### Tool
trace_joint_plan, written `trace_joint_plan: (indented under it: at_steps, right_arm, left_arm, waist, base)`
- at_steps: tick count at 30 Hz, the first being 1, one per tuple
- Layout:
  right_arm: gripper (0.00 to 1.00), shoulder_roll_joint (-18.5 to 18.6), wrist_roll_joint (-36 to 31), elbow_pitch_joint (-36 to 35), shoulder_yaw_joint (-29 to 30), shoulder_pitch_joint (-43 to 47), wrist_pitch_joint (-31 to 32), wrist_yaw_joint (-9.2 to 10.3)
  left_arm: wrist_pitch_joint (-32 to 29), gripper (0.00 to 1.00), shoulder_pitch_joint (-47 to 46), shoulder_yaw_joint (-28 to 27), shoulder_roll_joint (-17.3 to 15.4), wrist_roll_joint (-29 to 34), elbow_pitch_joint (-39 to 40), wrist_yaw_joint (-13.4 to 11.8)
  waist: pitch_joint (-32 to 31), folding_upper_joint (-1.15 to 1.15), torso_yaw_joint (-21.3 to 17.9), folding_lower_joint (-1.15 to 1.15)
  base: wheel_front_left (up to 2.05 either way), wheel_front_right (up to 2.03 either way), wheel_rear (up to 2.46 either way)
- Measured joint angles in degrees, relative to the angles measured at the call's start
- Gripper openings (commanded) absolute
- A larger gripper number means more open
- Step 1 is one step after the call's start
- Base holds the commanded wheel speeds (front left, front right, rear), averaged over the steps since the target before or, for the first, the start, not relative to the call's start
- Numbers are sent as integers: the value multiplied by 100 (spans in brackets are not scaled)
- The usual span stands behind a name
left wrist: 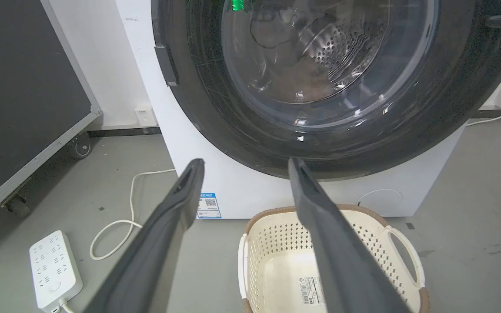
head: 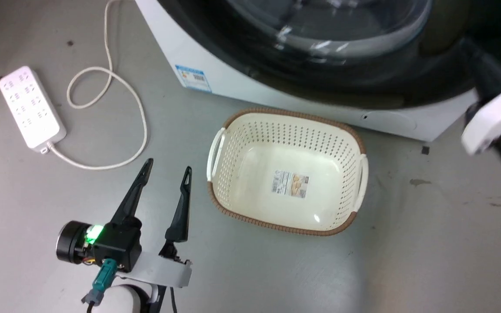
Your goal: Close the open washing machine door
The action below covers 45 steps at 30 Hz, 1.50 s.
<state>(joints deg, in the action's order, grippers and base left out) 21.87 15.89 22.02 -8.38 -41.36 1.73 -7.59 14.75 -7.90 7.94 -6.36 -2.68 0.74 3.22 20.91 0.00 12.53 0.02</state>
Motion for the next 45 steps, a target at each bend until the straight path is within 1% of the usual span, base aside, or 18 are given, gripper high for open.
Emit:
trace_joint_plan:
  at_steps: [7,11,16,17,18,21,24,27,29,31,32,36,38,42,45]
  right_arm:
    - [0,7,73,883,301,-932,152,-29]
    - [0,-126,53,1268,338,-1143,101,-59]
    - [0,-204,36,1588,318,-1192,-171,-58]
    - [44,-207,42,1618,304,-1184,-268,-52]
    - [100,-209,48,1631,300,-1159,-399,-49]
    - [100,-225,81,1644,225,-923,-692,-33]
    - [100,-292,92,1535,111,-467,-1031,4]
    - [100,-393,31,1246,89,125,-1379,5]
    - [100,-479,-133,970,147,580,-1517,3]
    - [100,-614,-261,683,308,1016,-1582,5]
    - [100,-915,-502,187,579,1680,-1621,5]
    - [100,-1351,-960,-498,840,2602,-1648,5]
    - [100,-1577,-1088,-805,1023,2991,-1647,5]
    - [100,-1804,-1255,-1374,1352,3635,-1648,5]
    - [100,-1856,-1343,-1637,1371,4005,-1648,5]
  left_arm:
    - [0,100,-142,-16,47,12,-10,48]
    - [0,100,-163,-25,64,18,-31,56]
    - [0,100,-162,-81,82,55,-104,59]
    - [0,100,-159,-92,84,56,-130,75]
    - [0,100,-152,-98,87,55,-145,93]
    - [0,100,-108,-140,116,25,-226,99]
    - [0,100,33,-203,136,-42,-361,101]
    - [0,100,196,-292,143,-74,-491,111]
    - [0,100,298,-330,144,-99,-588,133]
    - [0,100,383,-353,148,-104,-667,144]
    - [0,100,473,-387,155,-107,-724,148]
    - [0,100,588,-467,154,-114,-772,156]
    - [0,100,654,-482,155,-114,-790,159]
    - [0,100,744,-489,157,-113,-834,199]
    - [0,100,831,-495,164,-113,-859,200]
  waist:
    - [206,0,85,-1]
    - [208,0,86,-1]
    - [54,0,29,-1]
    - [3,0,10,-1]
    - [-55,0,-12,-1]
    - [-277,0,-90,-2]
    - [-542,0,-191,-2]
    - [-831,0,-319,-3]
    - [-1023,0,-419,-3]
    - [-1195,0,-527,-3]
    - [-1408,0,-710,-3]
    - [-1630,0,-952,-4]
    - [-1722,0,-1050,-3]
    - [-1873,0,-1172,-3]
    - [-1945,0,-1223,-3]
  base:
    - [0,0,0]
    - [0,0,0]
    - [0,0,0]
    - [0,0,0]
    - [0,0,0]
    - [0,0,0]
    - [0,0,0]
    - [0,0,0]
    - [0,0,0]
    - [0,0,0]
    - [0,0,0]
    - [0,0,0]
    - [0,0,0]
    - [0,0,0]
    - [0,0,0]
